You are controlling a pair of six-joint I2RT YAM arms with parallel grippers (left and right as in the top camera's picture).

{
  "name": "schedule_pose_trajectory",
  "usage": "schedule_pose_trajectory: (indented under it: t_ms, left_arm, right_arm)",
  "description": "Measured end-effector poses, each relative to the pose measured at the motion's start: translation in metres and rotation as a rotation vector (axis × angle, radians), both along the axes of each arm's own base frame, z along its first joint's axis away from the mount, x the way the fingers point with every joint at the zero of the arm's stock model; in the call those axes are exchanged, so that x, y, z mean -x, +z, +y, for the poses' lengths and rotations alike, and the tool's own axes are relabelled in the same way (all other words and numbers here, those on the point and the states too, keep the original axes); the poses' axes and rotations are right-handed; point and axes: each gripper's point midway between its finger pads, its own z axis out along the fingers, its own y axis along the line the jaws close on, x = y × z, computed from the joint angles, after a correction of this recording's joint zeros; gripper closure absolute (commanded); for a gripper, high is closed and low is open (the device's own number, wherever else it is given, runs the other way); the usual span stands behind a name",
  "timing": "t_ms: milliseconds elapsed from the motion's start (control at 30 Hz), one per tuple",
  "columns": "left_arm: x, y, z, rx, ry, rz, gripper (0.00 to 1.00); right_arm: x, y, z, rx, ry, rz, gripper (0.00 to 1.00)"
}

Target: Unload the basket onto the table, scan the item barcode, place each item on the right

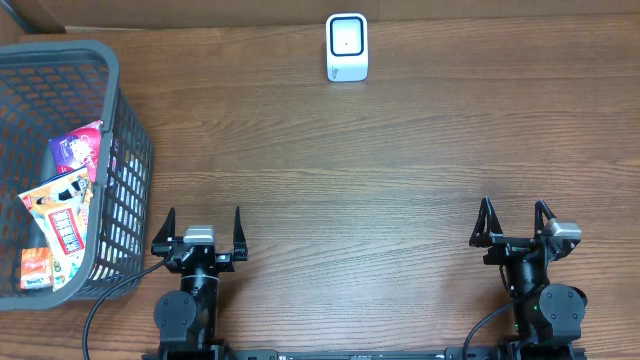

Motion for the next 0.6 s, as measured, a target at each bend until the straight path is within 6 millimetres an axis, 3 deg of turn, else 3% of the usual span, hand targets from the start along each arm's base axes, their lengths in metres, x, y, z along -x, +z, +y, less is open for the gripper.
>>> schedule_pose_trajectory:
  t_ms: [167,267,333,400,600]
  left_arm:
    - [0.001,0.002,-0.026,0.033,-0.149,-0.005,0.00]
    - [0.004,-0.005,-0.032,0.070,-0.181,0.053,0.00]
    - [0.009,0.001,-0.035,0.084,-0.195,0.075,0.00]
    - [0.014,0.022,-0.036,0.091,-0.203,0.056,0.00]
    - [0.037,0.119,-0.031,0.102,-0.173,-0.041,0.00]
  right_arm:
    - [0.000,0.000,0.000,0.000,0.000,0.000,0.00]
    - [0.000,0.000,0.000,0.000,0.000,0.000,0.00]
    - [0.000,0.000,0.000,0.000,0.000,0.001,0.00]
    - [0.000,0.000,0.000,0.000,0.000,0.000,0.00]
    - [0.000,0.000,0.000,0.000,0.000,0.000,0.00]
